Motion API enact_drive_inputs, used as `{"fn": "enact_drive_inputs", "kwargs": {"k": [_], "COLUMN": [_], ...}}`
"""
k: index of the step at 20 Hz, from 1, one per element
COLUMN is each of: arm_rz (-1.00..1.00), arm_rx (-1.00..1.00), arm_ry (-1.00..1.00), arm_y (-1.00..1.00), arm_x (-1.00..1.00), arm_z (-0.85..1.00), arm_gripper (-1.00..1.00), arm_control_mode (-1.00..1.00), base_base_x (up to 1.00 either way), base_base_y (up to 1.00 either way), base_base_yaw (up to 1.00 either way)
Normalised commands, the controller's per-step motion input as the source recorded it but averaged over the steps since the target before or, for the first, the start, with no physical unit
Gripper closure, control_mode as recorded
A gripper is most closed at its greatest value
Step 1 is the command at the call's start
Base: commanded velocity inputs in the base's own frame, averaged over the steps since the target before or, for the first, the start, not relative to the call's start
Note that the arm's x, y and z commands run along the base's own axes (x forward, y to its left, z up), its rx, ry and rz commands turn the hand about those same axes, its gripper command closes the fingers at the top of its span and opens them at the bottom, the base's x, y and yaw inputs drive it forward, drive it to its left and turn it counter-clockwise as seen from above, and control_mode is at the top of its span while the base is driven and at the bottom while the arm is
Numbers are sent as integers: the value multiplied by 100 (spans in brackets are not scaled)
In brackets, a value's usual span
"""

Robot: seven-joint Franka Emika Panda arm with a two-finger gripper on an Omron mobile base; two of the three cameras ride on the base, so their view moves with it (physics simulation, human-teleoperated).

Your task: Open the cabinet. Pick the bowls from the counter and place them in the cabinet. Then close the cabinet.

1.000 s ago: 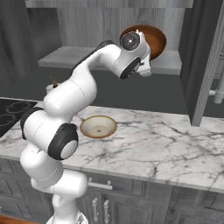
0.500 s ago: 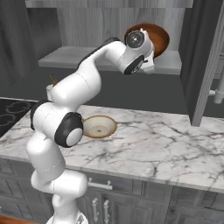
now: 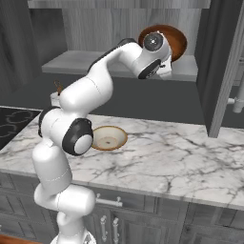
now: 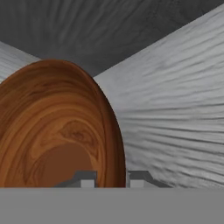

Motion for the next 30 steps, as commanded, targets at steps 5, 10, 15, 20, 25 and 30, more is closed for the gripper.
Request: {"fn": "enact_drive_inputs", "kwargs": {"k": [5, 10, 15, 20, 25, 30], "arm_rz": [1, 0, 0, 3, 7, 6], "arm_rx": [0, 0, 2, 11, 9, 0], "arm_ry": [1, -4, -19, -17, -15, 2], "arm_y": [-2, 0, -3, 0, -1, -9], "arm_x": [7, 0, 0, -2, -18, -59], "arm_z": [-30, -6, 7, 34, 48, 62], "arm_gripper": [-100, -100, -100, -100, -100, -100], "arm_control_mode": [-100, -100, -100, -100, -100, -100], "base_base_x": [0, 0, 0, 0, 0, 0], "base_base_y": [0, 0, 0, 0, 0, 0], "base_base_yaw": [0, 0, 0, 0, 0, 0]}}
